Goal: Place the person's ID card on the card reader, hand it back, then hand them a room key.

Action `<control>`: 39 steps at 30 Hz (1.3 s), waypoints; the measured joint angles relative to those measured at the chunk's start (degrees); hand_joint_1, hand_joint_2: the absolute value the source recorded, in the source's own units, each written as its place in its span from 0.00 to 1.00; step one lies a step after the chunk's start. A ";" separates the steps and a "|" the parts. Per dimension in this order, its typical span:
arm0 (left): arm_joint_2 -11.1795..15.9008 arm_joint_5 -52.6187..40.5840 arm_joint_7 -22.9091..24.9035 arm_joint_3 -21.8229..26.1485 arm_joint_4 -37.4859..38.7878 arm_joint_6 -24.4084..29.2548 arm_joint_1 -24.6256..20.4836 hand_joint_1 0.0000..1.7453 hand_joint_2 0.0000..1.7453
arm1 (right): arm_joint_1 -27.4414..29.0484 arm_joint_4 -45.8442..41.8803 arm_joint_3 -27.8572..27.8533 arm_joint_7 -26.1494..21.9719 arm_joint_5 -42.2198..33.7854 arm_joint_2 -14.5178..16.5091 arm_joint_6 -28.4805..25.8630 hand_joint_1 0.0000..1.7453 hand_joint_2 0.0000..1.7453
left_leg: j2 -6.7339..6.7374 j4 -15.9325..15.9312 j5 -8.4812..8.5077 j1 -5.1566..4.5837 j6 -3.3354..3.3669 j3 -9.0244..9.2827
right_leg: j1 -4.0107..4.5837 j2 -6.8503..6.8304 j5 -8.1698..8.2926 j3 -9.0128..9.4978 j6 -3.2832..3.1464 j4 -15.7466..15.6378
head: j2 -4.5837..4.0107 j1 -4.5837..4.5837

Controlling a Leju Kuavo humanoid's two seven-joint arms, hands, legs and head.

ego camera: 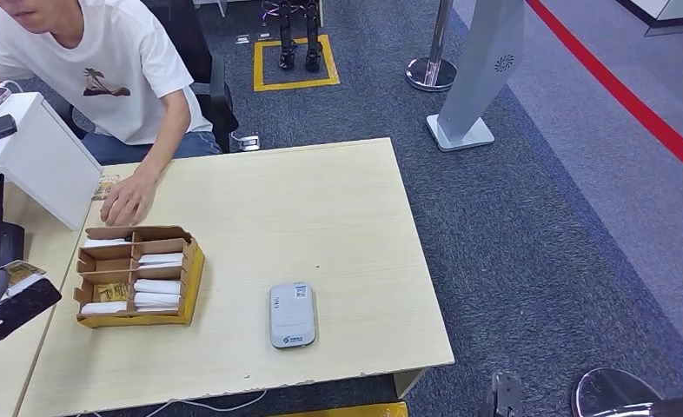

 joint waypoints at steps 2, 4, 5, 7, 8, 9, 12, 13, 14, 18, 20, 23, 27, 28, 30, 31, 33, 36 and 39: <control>-0.46 -0.26 -0.20 3.21 -0.16 0.43 1.73 1.00 1.00 | 0.01 -0.10 -0.28 0.01 0.25 0.00 0.00 0.00 0.00 | -0.01 0.00 0.00 0.00 0.00 0.00 | 0.00 -0.01 0.00 0.00 0.00 0.00 | -0.01 0.00; -1.02 -0.37 -0.47 5.83 -0.20 0.67 3.06 1.00 1.00 | 0.04 -0.24 -0.41 0.01 0.47 0.00 0.03 0.00 0.00 | -0.01 0.00 0.00 0.00 0.00 0.00 | 0.00 -0.01 0.00 0.00 0.00 -0.01 | -0.01 0.00; -1.32 -0.33 -0.71 6.99 -0.19 0.72 3.57 1.00 1.00 | 0.04 -0.34 -0.45 0.03 0.58 0.00 0.08 0.00 0.00 | -0.01 0.00 0.00 0.00 0.00 0.00 | 0.00 -0.01 0.00 0.00 0.00 -0.01 | -0.01 0.00; -2.03 -0.26 -1.41 9.07 -0.04 0.71 4.14 1.00 1.00 | 0.00 -0.55 -0.45 0.13 0.80 0.00 0.17 0.00 0.00 | -0.03 0.00 0.00 0.00 0.00 0.00 | 0.00 -0.05 0.00 0.01 0.00 -0.01 | -0.01 0.01; -2.39 -0.27 -1.75 9.85 0.12 0.68 4.22 1.00 1.00 | -0.04 -0.63 -0.45 0.20 0.93 0.00 0.20 0.00 0.00 | -0.05 0.00 0.00 0.00 0.00 0.00 | 0.00 -0.08 0.00 0.02 0.00 -0.01 | 0.00 0.01; -2.73 -0.42 -2.03 10.35 0.39 0.64 4.15 1.00 1.00 | -0.10 -0.74 -0.45 0.30 1.09 0.00 0.22 0.00 0.00 | -0.07 0.00 0.00 0.00 0.00 0.00 | 0.00 -0.10 0.00 0.02 0.00 -0.01 | 0.00 0.01; -3.90 -1.28 -2.65 10.53 1.97 0.55 2.96 1.00 1.00 | -0.37 -0.98 -0.44 0.72 1.59 0.00 0.32 0.00 0.00 | -0.11 0.00 0.01 0.00 0.00 0.00 | 0.00 -0.14 0.01 0.03 0.00 -0.01 | -0.01 0.00; -4.40 -1.57 -2.82 10.40 2.67 0.55 2.25 1.00 1.00 | -0.51 -1.02 -0.44 0.84 1.70 0.00 0.33 0.00 0.00 | -0.12 0.01 0.02 0.00 -0.01 0.00 | 0.00 -0.15 0.01 0.03 0.00 -0.01 | -0.01 0.00; -4.85 -1.84 -2.94 10.22 3.35 0.56 1.46 1.00 1.00 | -0.63 -1.07 -0.44 0.91 1.81 0.00 0.34 0.00 0.00 | -0.12 0.01 0.03 0.00 -0.01 0.01 | 0.00 -0.15 0.01 0.04 0.00 -0.01 | 0.00 0.01; -6.16 -3.51 -3.10 7.56 6.98 0.33 -3.80 1.00 1.00 | -1.01 -1.27 -0.26 1.08 2.53 0.00 0.57 0.00 0.00 | -0.24 0.03 0.10 0.00 -0.02 -0.01 | 0.00 -0.29 0.03 0.02 -0.01 -0.01 | 0.00 0.00; -6.60 -5.01 -2.81 5.02 10.05 0.29 -8.51 1.00 1.00 | -1.45 -1.37 0.07 1.37 2.85 0.00 0.69 0.00 0.00 | -0.36 0.03 0.15 0.00 -0.03 -0.03 | 0.00 -0.42 0.04 0.04 -0.02 -0.01 | 0.01 0.01; -7.24 -6.68 -2.58 0.84 15.60 0.46 -16.08 1.00 1.00 | -2.22 -1.46 0.87 1.91 3.10 0.00 0.88 0.00 0.00 | -0.38 0.03 0.21 0.00 -0.05 -0.04 | 0.00 -0.43 0.13 0.04 -0.06 0.00 | 0.00 0.01; -8.57 -7.47 -3.15 -4.20 21.50 0.56 -23.83 1.00 1.00 | -2.72 -1.52 1.63 2.21 3.10 0.00 0.63 0.00 0.00 | -0.29 0.04 0.23 -0.01 -0.06 -0.03 | 0.00 -0.35 0.16 0.00 -0.08 0.01 | -0.01 0.01; -9.05 -7.61 -3.26 -5.35 22.60 0.57 -25.26 1.00 1.00 | -2.79 -1.52 1.80 2.25 3.09 0.00 0.53 0.00 0.00 | -0.29 0.05 0.23 -0.01 -0.06 -0.03 | 0.00 -0.35 0.16 0.00 -0.08 0.01 | 0.00 0.01; -10.09 -7.78 -3.29 -7.46 24.34 0.59 -27.52 1.00 1.00 | -2.90 -1.52 2.18 2.28 3.06 0.00 0.39 0.00 0.00 | -0.27 0.05 0.22 -0.02 -0.06 -0.03 | -0.01 -0.32 0.16 0.00 -0.08 0.00 | -0.01 0.01; -10.61 -7.78 -3.31 -8.39 24.97 0.60 -28.35 1.00 1.00 | -2.94 -1.52 2.33 2.28 3.03 0.00 0.34 0.00 0.00 | -0.25 0.05 0.22 -0.02 -0.06 -0.04 | -0.01 -0.30 0.16 -0.01 -0.08 0.00 | 0.00 0.01; -11.59 -7.68 -3.33 -10.12 25.96 0.60 -29.71 1.00 1.00 | -2.98 -1.52 2.50 2.28 2.88 0.00 0.29 0.00 0.00 | -0.22 0.05 0.21 -0.02 -0.06 -0.05 | -0.01 -0.27 0.16 -0.03 -0.08 0.00 | -0.01 0.00; -12.74 -7.49 -3.33 -12.32 27.02 0.60 -31.09 1.00 1.00 | -3.03 -1.52 2.62 2.28 2.68 0.00 0.26 0.00 0.00 | -0.18 0.04 0.20 -0.02 -0.06 -0.07 | -0.01 -0.22 0.16 -0.06 -0.08 -0.01 | -0.01 0.01; -13.55 -7.13 -3.40 -13.58 27.66 0.60 -31.79 1.00 1.00 | -3.02 -1.52 2.69 2.27 2.62 0.00 0.25 0.00 0.00 | -0.07 0.04 0.19 -0.02 -0.07 -0.07 | -0.01 -0.08 0.16 -0.09 -0.08 0.00 | -0.01 -0.01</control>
